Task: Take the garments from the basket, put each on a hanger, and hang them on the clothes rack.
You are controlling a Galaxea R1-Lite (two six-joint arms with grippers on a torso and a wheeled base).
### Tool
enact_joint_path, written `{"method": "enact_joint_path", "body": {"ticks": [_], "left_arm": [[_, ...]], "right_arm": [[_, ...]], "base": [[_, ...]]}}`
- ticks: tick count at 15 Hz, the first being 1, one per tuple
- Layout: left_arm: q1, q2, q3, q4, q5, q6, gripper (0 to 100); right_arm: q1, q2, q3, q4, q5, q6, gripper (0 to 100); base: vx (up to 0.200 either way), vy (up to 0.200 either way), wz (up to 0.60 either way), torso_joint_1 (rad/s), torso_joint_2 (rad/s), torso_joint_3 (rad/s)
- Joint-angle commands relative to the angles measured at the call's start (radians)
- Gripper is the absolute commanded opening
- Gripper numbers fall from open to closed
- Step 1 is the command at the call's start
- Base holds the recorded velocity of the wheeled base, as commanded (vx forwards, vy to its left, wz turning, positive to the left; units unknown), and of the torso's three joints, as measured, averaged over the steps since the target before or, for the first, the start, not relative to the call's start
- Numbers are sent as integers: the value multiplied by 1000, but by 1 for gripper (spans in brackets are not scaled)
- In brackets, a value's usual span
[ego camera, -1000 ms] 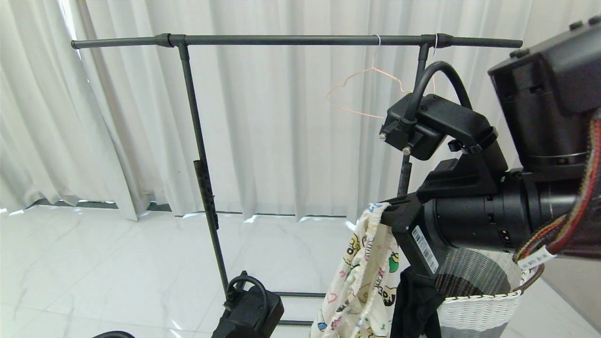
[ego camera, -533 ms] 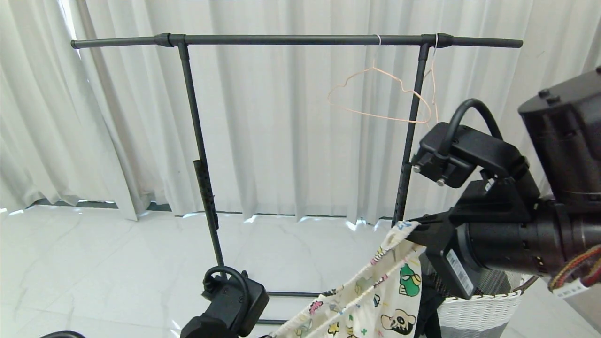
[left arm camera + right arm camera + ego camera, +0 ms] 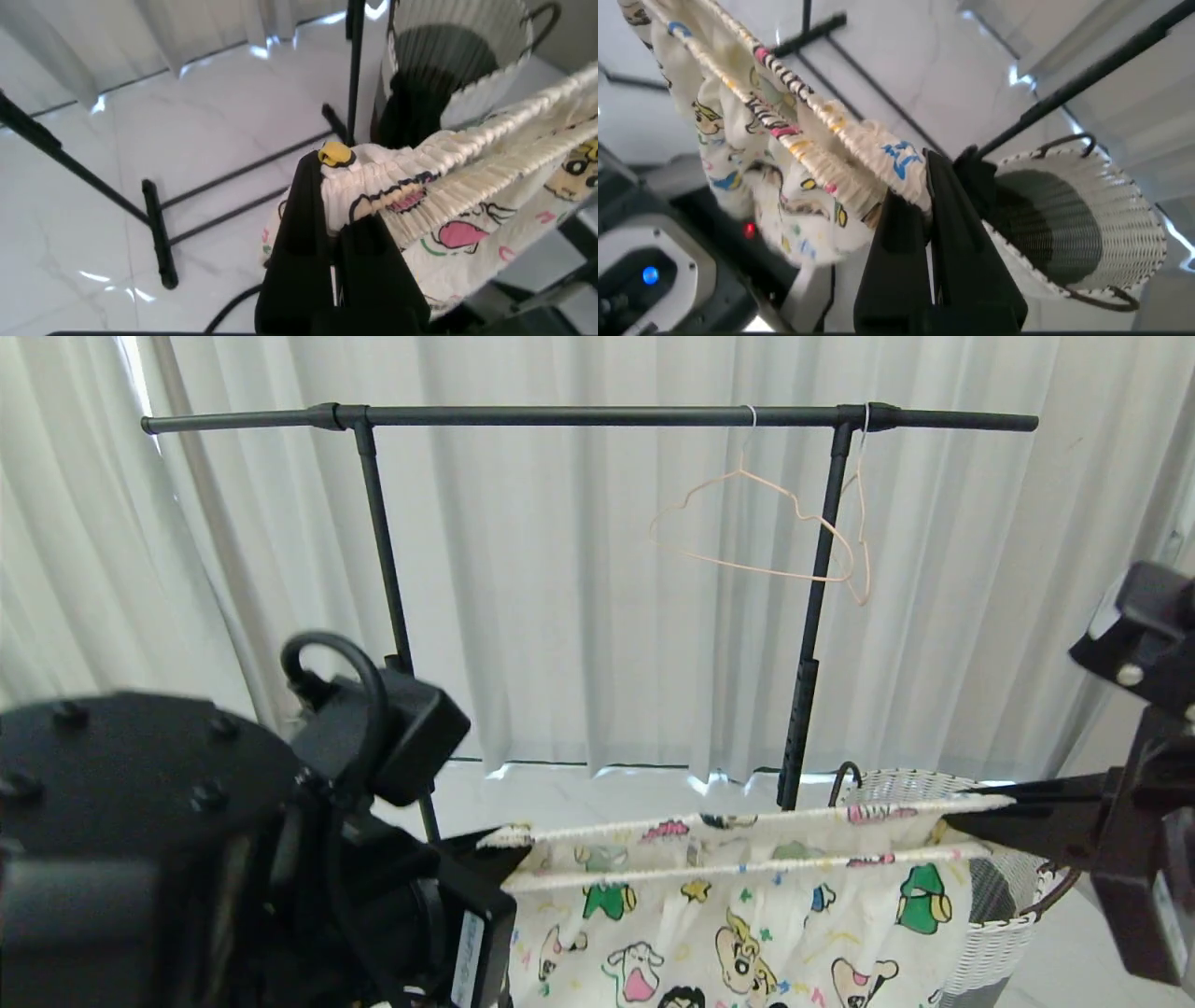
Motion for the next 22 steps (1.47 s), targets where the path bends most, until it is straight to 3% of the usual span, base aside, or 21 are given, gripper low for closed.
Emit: {"method": "enact_joint_path", "body": {"ticks": [1, 4, 7, 8, 10, 12, 14, 15, 17, 20, 22], "left_arm": [[78, 29, -254, 165, -27, 18, 0], [109, 76, -516, 380, -27, 18, 0], [103, 69, -555, 412, -22, 28, 0], [103, 55, -527, 411, -13, 71, 0], [103, 55, -509, 385, 7, 124, 0], [83, 112, -515, 138, 2, 157, 0], [83, 139, -513, 43, -16, 213, 0], [83, 152, -515, 4, -79, 249, 0], [83, 148, -509, 4, -139, 269, 0], [83, 142, -503, 9, -140, 269, 0], [64, 83, -475, 112, -142, 262, 0]], "right_arm": [[-28, 22, -118, 1, 0, -2, 0], [-65, 111, -316, 4, 1, -4, 0], [-65, 138, -368, 4, 1, -7, 0], [-61, 124, -362, 14, 1, -8, 0], [-52, 75, -361, 93, 1, -8, 0], [34, -8, -361, 224, 9, -4, 0], [113, -31, -361, 270, 9, -1, 0], [192, -40, -359, 296, 9, 1, 0], [265, -39, -358, 299, 8, 1, 0], [274, -37, -339, 299, 8, 1, 0], [253, -37, -339, 299, 9, 2, 0]], "base": [[0, 0, 0, 0, 0, 0], [0, 0, 0, 0, 0, 0], [0, 0, 0, 0, 0, 0], [0, 0, 0, 0, 0, 0], [0, 0, 0, 0, 0, 0], [0, 0, 0, 0, 0, 0], [0, 0, 0, 0, 0, 0], [0, 0, 0, 0, 0, 0], [0, 0, 0, 0, 0, 0], [0, 0, 0, 0, 0, 0], [0, 0, 0, 0, 0, 0]]}}
